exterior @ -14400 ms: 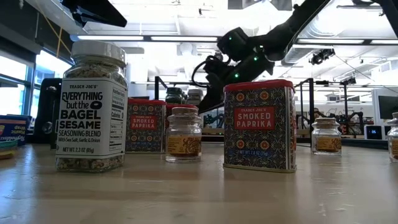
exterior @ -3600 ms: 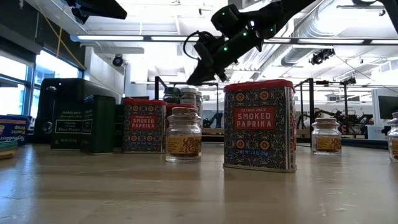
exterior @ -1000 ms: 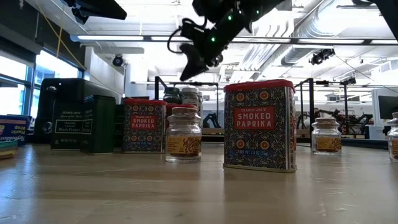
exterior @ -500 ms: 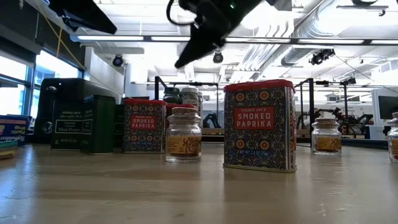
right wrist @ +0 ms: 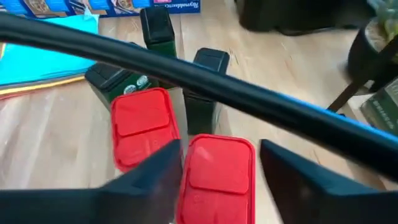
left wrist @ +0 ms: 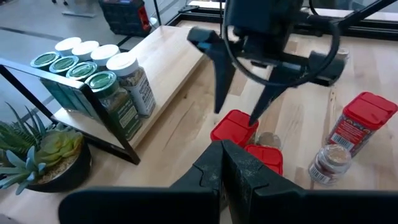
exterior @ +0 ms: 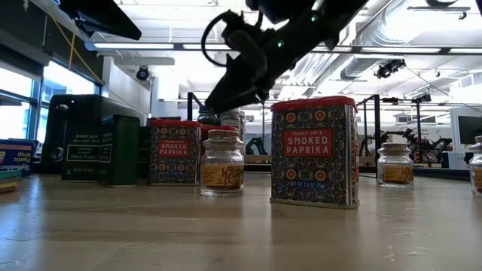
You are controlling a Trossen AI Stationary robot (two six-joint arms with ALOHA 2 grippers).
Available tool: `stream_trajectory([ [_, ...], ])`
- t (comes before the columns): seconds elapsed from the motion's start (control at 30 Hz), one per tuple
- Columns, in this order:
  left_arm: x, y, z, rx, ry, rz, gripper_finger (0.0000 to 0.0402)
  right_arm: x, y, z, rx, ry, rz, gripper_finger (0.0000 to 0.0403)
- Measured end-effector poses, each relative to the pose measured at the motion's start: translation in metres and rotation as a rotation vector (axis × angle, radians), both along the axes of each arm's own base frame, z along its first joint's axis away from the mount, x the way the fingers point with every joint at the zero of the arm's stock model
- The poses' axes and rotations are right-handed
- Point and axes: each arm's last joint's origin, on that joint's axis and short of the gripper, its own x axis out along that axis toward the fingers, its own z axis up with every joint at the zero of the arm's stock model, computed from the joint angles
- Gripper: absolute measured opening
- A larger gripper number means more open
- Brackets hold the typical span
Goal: Shelf spices
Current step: Put the top red seasoning can on the shelf
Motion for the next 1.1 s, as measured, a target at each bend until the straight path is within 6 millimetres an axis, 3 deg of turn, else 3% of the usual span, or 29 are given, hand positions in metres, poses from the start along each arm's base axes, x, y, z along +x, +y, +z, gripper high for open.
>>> stream_trajectory([
  [0.13,0.0,0.0,0.0,0.0,0.0,0.0,0.0003,0.005,-0.003,-0.013,0.007,0.008,-0.029,0.0303],
  [0.3,0.0,0.0,0.0,0.0,0.0,0.0,0.0003,0.004,-0.005,-0.023,0.007,0.064,-0.088,0.0333],
  [0.5,0.0,0.0,0.0,0.0,0.0,0.0,0.0003,0.002,-0.003,-0.027,0.002,0.104,-0.088,0.0302],
  [0.8,0.001,0.0,-0.001,0.002,0.004,0.0,0.0003,0.001,-0.012,-0.03,0.02,0.125,-0.087,0.0207],
  [1.1,0.001,-0.001,0.0,-0.002,-0.002,0.001,0.0003,-0.001,-0.01,-0.026,0.027,0.134,-0.079,0.0206],
])
